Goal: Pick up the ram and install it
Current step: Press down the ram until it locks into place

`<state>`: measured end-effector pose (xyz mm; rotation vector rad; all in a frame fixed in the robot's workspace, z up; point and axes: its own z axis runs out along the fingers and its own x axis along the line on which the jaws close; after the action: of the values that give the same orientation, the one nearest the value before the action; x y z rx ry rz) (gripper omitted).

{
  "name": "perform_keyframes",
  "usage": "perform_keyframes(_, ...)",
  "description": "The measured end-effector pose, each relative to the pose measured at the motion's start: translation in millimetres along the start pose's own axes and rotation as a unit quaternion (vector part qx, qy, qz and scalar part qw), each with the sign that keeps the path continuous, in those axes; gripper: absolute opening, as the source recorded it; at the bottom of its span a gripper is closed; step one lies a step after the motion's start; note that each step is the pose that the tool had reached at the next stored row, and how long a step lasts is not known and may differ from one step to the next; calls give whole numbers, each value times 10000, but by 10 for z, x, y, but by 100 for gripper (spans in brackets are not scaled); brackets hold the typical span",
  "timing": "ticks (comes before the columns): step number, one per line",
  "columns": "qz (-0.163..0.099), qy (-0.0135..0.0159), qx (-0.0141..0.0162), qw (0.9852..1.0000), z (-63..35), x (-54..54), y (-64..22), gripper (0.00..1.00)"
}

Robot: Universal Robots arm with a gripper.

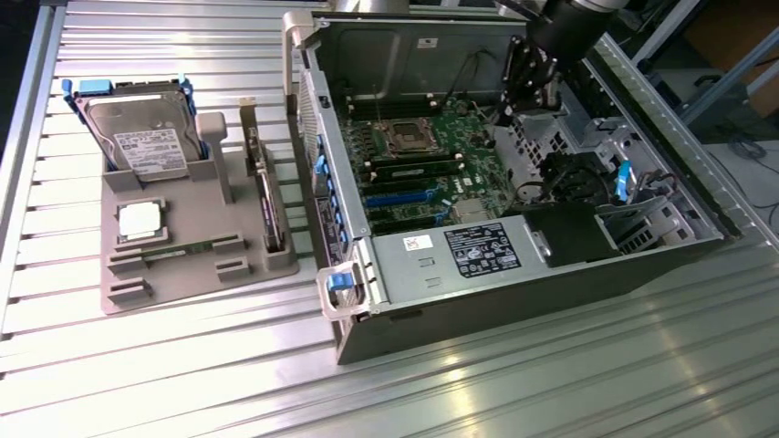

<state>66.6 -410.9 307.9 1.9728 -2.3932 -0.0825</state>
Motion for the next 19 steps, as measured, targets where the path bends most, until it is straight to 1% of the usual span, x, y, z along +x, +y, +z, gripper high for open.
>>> perform_keyframes(1, 162, -11, 1, 9999, 1, 0, 0, 11)
perform_keyframes(2, 421, -28, 2, 9991, 4, 0, 0, 11)
perform_keyframes(3, 628, -41, 2, 9980, 7, 0, 0, 11)
perform_keyframes(4, 850, -56, 3, 9964, 10, 0, 0, 11)
perform_keyframes(5, 1060, -70, 4, 9943, 13, 0, -1, 11)
perform_keyframes(6, 1199, -79, 5, 9928, 15, 0, -1, 11)
perform_keyframes(7, 1351, -89, 5, 9908, 17, 0, -1, 11)
perform_keyframes(8, 1503, -99, 6, 9886, 19, 0, -1, 11)
perform_keyframes(9, 1676, -110, 6, 9858, 21, 0, -1, 11)
perform_keyframes(10, 1900, -125, 7, 9817, 25, 0, -1, 11)
perform_keyframes(12, 2179, -143, 8, 9759, 29, 0, -2, 11)
perform_keyframes(14, 2332, -154, 9, 9723, 31, 0, -2, 11)
perform_keyframes(15, 2427, -160, 9, 9700, 32, 0, -2, 11)
perform_keyframes(16, 2497, -164, 9, 9682, 33, 0, -2, 11)
perform_keyframes(17, 2594, -171, 10, 9656, 35, 0, -2, 11)
perform_keyframes(19, 2739, -180, 10, 9616, 37, 0, -2, 11)
